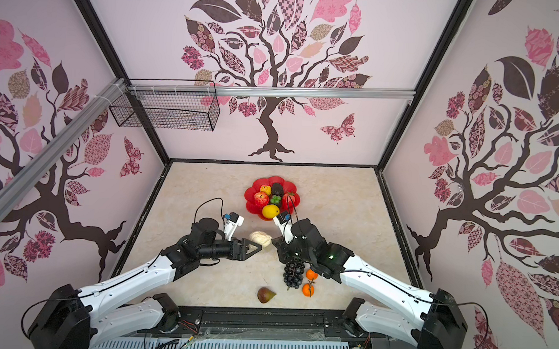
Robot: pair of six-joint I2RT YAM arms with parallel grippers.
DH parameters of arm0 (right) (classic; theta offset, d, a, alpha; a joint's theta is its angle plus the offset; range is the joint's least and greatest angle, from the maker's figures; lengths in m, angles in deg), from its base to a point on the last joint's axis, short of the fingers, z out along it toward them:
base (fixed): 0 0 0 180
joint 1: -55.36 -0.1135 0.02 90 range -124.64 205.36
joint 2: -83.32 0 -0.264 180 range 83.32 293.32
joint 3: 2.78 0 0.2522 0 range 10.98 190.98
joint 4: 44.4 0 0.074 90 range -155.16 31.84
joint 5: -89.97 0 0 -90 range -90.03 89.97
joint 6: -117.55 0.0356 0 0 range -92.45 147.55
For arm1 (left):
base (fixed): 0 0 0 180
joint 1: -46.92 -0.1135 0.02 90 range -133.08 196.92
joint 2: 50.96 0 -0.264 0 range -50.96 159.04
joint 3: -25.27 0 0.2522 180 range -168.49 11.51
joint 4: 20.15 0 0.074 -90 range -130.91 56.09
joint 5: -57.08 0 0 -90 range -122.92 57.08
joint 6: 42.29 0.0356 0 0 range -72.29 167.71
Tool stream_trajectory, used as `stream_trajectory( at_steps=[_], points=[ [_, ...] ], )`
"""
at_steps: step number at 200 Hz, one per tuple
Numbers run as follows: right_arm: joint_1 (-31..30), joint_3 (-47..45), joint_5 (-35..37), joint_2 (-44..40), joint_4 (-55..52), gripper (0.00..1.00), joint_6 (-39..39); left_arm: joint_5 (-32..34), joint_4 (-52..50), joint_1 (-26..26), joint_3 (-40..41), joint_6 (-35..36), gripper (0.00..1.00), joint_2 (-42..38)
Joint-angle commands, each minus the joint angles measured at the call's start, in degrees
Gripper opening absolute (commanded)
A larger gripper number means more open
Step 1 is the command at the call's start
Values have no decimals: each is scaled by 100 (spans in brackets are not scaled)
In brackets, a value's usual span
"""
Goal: Arrange fruit in a fruit bowl
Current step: Place the fruit in the fruit bowl.
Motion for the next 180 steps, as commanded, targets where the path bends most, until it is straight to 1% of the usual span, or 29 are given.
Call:
stream_trajectory(
  at_steps=[1, 20, 40, 63, 83, 97, 119, 141, 180],
  points=[
    [17, 370, 525, 132, -308, 4, -82, 588, -326, -5, 132, -9, 91, -106],
    [17, 558, 815, 198, -409, 6, -152, 867, -477, -4, 176, 21, 95, -269],
    [17, 802, 1135, 322, -493, 7, -246, 1287, -775, -13, 177, 74, 96, -511],
    [32, 1152, 1589, 594, -536, 8, -429, 2278, -1336, -9, 204, 152, 96, -996],
    [86, 1508, 1720, 933, -528, 8, -616, 3253, -1885, -14, 236, 228, 96, -1520],
    [171, 1755, 1744, 1202, -486, 8, -698, 3631, -2037, -14, 319, 365, 96, -1887],
    [337, 2156, 1744, 1642, -468, 7, -784, 3905, -2144, -12, 468, 550, 96, -2252],
    [506, 2514, 1744, 2037, -510, 7, -863, 3880, -1942, -9, 738, 691, 96, -2405],
    [615, 2916, 1699, 2608, -612, 7, -978, 3741, -1678, -13, 899, 883, 96, -2221]
  ],
)
